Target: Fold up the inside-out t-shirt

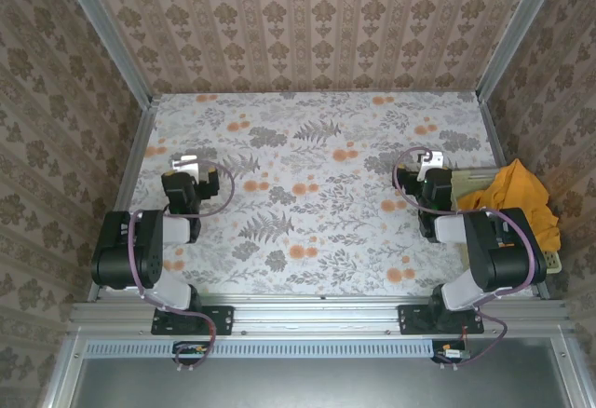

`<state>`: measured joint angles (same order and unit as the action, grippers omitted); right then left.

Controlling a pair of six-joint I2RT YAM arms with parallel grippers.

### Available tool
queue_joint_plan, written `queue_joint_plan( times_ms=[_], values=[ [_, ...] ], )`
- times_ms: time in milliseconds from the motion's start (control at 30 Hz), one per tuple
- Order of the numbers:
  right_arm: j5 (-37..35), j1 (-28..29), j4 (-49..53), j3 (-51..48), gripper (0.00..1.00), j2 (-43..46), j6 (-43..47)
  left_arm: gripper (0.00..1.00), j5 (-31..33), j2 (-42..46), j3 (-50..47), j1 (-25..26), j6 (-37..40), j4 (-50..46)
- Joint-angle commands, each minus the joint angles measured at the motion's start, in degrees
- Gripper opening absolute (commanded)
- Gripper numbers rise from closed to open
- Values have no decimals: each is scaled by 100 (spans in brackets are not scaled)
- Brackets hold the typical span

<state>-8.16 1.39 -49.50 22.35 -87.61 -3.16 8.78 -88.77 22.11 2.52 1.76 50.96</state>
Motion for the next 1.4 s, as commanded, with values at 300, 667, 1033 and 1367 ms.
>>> queue_joint_plan(
  times_ms=[300, 667, 1033, 1367],
  values=[
    [-69, 28, -69, 41, 100, -1, 8, 100, -73, 44, 22, -28, 35, 37],
    [-71, 29, -69, 33, 100, -1, 13, 100, -79, 41, 22, -25, 30, 38],
    [-70, 28, -69, 38, 100, -1, 10, 100, -85, 43, 21, -31, 26, 37],
    [-32, 19, -66, 37, 100, 5, 4, 100, 6, 206, -93, -13, 35, 110]
  ],
)
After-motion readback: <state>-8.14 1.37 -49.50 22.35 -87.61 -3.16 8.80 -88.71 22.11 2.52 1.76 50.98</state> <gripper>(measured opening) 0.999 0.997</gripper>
